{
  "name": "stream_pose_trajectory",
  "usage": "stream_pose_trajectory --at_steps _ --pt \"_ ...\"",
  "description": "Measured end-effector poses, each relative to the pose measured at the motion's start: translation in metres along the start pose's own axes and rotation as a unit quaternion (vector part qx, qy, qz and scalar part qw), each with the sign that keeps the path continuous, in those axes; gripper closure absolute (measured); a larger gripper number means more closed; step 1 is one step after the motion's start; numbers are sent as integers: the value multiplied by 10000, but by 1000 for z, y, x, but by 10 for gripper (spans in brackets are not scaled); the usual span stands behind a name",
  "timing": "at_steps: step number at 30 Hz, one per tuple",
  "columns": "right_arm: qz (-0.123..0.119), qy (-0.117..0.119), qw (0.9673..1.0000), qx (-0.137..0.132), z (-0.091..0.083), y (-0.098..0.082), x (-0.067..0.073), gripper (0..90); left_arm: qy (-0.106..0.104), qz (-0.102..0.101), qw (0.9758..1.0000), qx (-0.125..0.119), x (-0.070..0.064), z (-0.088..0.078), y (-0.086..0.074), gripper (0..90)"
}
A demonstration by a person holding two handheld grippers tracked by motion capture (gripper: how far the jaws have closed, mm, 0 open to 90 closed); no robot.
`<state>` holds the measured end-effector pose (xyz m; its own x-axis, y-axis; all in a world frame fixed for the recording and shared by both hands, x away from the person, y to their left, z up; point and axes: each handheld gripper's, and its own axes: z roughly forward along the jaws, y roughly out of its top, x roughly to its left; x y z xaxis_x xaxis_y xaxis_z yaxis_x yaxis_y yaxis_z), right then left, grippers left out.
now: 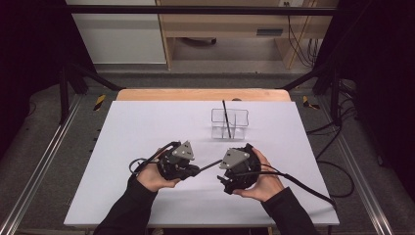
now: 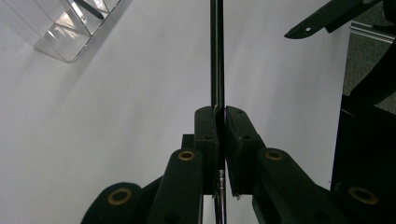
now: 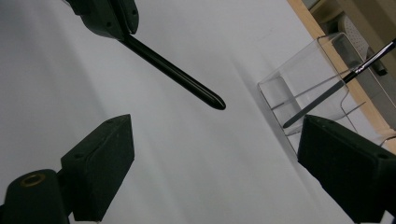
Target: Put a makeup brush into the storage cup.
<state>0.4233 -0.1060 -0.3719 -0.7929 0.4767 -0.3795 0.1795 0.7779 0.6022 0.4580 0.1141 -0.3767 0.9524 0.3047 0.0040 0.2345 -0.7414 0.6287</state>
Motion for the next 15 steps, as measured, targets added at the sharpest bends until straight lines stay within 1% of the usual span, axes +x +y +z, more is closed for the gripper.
stream_pose_trajectory --at_steps 10,15 --pt "-314 29 9995 75 3 5 6 152 -110 89 9999 9 -2 1 4 834" --pt "-550 52 9984 75 3 8 8 205 -151 99 9998 -15 -3 -1 6 834"
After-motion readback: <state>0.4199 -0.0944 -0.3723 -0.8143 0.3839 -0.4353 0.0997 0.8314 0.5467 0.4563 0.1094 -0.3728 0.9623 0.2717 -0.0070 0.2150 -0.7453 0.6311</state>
